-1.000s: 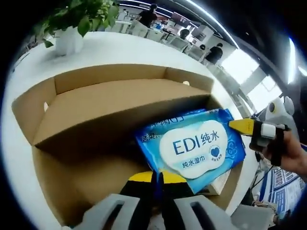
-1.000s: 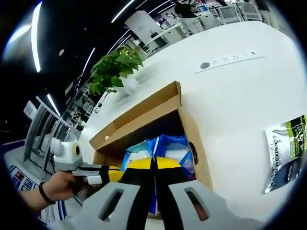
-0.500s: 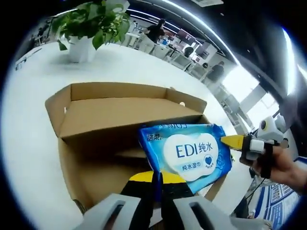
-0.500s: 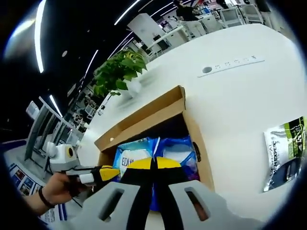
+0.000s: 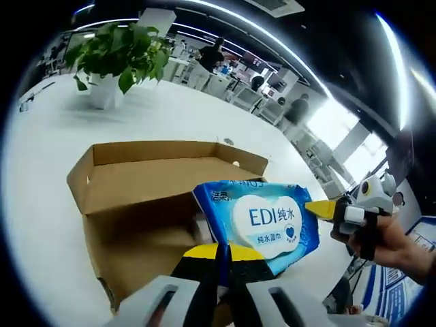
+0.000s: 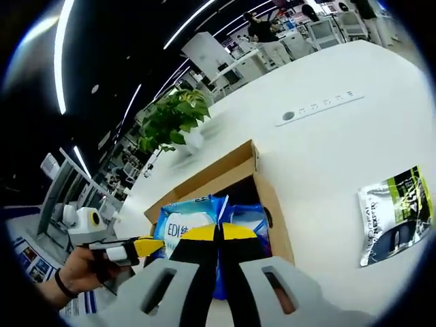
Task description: Operate the shoe box by opening the lid, removing the specified soft item, and placing it in the target area until the item is outside and the box remains undamaged.
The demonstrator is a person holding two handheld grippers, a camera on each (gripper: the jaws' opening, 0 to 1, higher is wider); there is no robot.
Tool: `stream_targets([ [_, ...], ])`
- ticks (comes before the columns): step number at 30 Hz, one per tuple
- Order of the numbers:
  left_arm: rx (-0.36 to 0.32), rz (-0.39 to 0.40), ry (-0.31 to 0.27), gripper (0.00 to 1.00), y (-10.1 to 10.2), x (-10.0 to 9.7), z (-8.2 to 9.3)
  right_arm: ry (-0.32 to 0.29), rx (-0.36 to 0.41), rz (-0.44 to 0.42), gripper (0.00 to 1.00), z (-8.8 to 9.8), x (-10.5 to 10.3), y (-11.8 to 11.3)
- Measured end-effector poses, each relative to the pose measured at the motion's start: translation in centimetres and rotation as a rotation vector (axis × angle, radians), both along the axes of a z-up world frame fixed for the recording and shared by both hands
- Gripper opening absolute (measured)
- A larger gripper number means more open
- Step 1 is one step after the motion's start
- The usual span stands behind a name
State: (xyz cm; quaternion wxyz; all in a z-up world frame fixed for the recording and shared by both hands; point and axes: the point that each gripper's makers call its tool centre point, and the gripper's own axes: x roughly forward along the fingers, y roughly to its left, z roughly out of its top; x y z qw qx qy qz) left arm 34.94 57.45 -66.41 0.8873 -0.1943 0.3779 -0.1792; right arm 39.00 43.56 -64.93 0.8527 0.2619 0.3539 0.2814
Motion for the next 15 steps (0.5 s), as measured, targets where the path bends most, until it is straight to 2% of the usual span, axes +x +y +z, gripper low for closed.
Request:
stream_targets([
  [7, 0.002, -0.047, -0.019, 0.02, -2.7, 0.4, 1.2, -0.007, 0.020, -0.055, 0.00, 1.1, -1.3, -2.5],
  [15, -0.017, -0.130, -0.037, 0.02, -7.3, 1.1, 2.6, -0.014, 0.037, -0.146, 0.00, 2.0, -2.9, -7.6],
])
